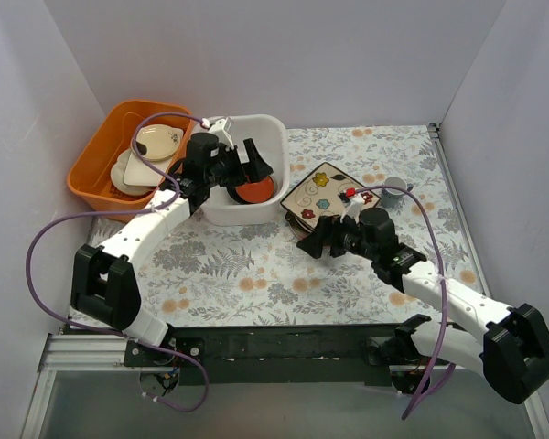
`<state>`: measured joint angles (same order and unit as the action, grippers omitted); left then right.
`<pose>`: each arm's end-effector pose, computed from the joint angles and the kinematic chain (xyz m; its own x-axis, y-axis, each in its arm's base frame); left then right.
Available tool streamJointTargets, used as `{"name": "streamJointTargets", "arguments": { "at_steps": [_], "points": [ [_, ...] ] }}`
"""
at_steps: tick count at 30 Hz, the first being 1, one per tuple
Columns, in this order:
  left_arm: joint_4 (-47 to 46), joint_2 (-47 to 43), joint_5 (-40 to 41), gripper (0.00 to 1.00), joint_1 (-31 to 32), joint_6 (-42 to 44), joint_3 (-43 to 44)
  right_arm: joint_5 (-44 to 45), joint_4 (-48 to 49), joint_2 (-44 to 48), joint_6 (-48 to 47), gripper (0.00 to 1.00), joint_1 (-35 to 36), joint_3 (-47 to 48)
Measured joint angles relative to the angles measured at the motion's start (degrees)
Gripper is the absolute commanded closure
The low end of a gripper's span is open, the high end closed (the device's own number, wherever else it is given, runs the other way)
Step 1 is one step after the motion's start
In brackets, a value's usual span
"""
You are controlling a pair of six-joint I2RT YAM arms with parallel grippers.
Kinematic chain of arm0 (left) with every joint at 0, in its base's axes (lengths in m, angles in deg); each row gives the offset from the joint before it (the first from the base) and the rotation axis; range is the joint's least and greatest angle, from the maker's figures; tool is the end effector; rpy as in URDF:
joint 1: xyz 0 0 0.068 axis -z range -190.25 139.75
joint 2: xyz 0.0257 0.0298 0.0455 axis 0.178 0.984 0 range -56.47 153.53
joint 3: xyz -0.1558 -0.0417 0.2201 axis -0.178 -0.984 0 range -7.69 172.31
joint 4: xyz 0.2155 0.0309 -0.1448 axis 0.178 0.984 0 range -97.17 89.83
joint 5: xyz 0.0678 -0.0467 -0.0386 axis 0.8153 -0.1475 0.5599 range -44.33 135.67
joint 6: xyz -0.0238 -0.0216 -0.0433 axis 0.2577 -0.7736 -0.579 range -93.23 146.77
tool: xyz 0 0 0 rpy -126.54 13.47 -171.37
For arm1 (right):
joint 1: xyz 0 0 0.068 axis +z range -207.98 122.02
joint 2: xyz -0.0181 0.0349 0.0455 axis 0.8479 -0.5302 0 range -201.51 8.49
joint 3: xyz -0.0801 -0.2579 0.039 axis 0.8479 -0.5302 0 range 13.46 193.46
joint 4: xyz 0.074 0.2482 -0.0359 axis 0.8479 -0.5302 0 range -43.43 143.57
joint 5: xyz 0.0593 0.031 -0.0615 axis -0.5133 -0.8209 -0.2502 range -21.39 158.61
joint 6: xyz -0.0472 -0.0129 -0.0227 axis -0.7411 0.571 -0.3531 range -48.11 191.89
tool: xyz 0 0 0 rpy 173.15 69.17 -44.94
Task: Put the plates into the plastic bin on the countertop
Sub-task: Pick up the plate at the center of the board.
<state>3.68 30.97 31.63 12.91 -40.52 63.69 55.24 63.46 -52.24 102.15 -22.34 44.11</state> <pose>0.3249 -0.1484 0.3181 -0.6961 -0.6755 -0.2430 -0.1598 0.4757 -0.8650 0.1861 0.1437 0.2355 -0.6167 0.1611 -0.7705 -0.5007 0.6750 0.5419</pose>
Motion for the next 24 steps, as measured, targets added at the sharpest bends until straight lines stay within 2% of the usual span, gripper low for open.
{"name": "streamJointTargets", "arguments": {
  "at_steps": [10,24],
  "points": [
    [-2.97,-0.96,-2.95,0.02,2.69,-0.83,-5.16,0.9,-3.93,3.04,1.25,0.02,-6.67,0.0],
    [-4.13,-2.91,-3.52,0.02,4.61,-1.09,-7.91,1.88,-7.19,8.37,3.37,0.02,-13.38,-1.46]
  ]
}}
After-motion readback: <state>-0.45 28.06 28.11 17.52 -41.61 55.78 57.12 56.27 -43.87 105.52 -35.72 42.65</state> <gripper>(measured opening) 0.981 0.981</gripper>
